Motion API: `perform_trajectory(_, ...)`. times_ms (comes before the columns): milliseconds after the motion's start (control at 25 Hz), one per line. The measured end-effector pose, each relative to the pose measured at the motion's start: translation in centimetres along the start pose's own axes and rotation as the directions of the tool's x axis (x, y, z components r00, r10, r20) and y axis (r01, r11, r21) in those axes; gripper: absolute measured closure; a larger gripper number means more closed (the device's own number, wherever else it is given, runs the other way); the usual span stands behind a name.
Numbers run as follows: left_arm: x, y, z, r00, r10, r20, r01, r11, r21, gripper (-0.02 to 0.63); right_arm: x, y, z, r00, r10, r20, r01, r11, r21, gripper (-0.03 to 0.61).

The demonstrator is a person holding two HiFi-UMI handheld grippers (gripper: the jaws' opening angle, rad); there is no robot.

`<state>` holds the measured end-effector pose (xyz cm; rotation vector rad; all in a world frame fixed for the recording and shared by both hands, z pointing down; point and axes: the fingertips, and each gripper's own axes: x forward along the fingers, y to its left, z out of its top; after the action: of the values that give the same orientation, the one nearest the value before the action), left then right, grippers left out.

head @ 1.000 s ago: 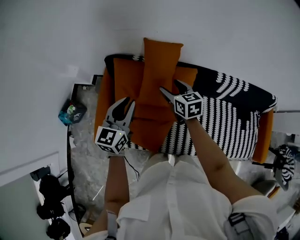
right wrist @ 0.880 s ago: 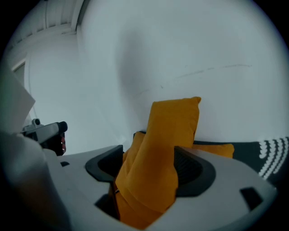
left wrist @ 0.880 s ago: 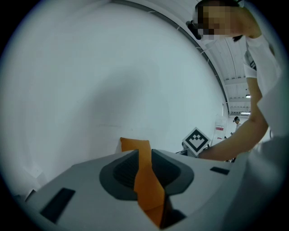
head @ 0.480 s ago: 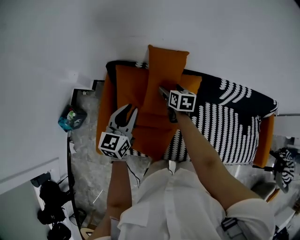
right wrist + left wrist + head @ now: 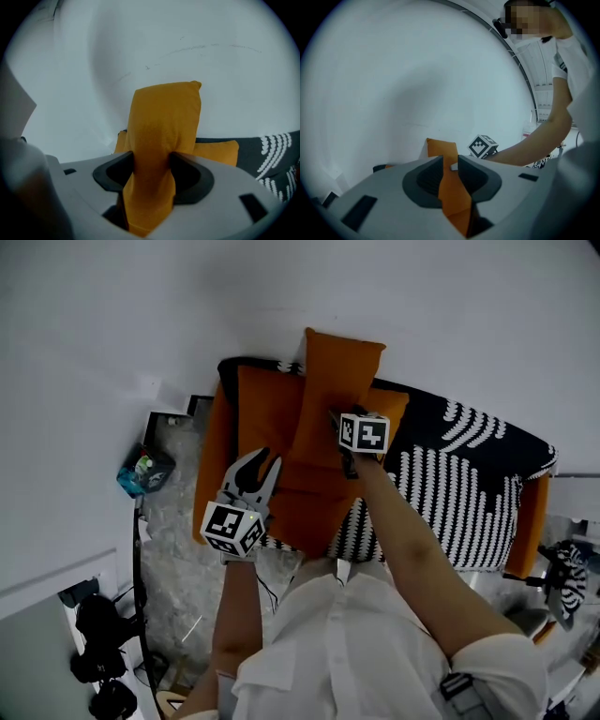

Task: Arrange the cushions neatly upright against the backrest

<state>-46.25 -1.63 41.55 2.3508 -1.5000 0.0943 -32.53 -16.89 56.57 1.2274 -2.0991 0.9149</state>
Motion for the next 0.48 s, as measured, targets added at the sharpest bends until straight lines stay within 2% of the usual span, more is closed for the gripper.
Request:
perform_trajectory(200, 0.2, -1.2, 0.4, 1.000, -0.028, 0.006, 0.028, 0.999, 0.016, 0.517, -1.5, 0.0, 0.7, 1.000, 0.002, 0.031, -0.001, 0.999, -0.034, 0.375)
perform_trajectory(480, 1.1, -4.1, 1.4, 0.996, -0.089, 0.019, 0.088, 0.996, 0.033, 0.517, -6.4, 0.9, 0.2, 0.995, 0.009, 0.103, 0.015, 0.972, -0.233, 0.399)
